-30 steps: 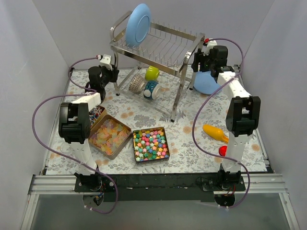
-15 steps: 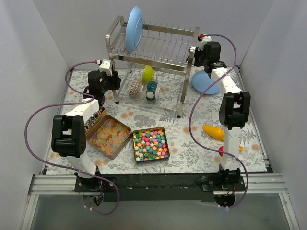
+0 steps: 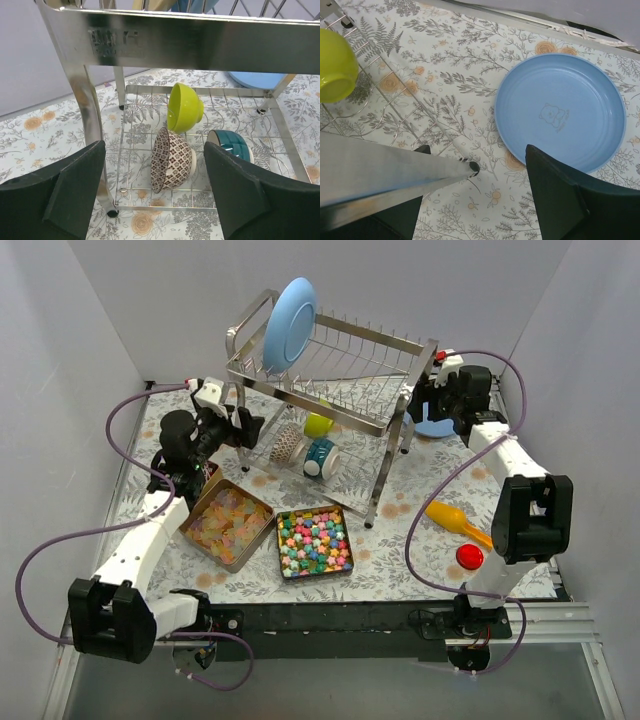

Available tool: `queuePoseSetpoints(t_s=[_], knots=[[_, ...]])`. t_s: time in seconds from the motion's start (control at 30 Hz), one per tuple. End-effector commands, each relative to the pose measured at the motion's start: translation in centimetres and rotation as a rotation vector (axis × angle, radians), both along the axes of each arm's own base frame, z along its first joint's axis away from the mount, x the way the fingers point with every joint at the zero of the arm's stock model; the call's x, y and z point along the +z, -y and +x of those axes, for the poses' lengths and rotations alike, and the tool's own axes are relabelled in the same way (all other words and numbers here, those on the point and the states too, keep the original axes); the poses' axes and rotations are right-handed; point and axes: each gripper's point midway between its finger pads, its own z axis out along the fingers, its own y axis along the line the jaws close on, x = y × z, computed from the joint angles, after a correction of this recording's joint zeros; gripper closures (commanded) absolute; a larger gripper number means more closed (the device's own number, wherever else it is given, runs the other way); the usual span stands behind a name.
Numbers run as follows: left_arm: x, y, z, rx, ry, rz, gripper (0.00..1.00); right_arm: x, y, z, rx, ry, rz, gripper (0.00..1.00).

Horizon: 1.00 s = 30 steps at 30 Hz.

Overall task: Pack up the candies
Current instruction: Adjust the distractor at the center of the board.

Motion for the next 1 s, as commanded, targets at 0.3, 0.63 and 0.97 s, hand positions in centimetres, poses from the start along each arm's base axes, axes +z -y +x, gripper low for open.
queuePoseSetpoints(t_s=[0.3,0.63,0.97], knots=[[-2.7,0.1,2.5,-0.005,-0.029,0.071,0.24,3.0,-1.3,8.3,0.105,0.173,-0.170,0.28],[-3.7,-1.0,3.5,0.038,-0.035,0.114,0.23,1.6,-2.3,17.4,0.077,0.203,-0.134,0.29],[-2.9,0.2,4.2,-0.048,-0.036,0.144,0.21,3.1,-3.9,18.7,0.144,0.338,-0.080,0.18]])
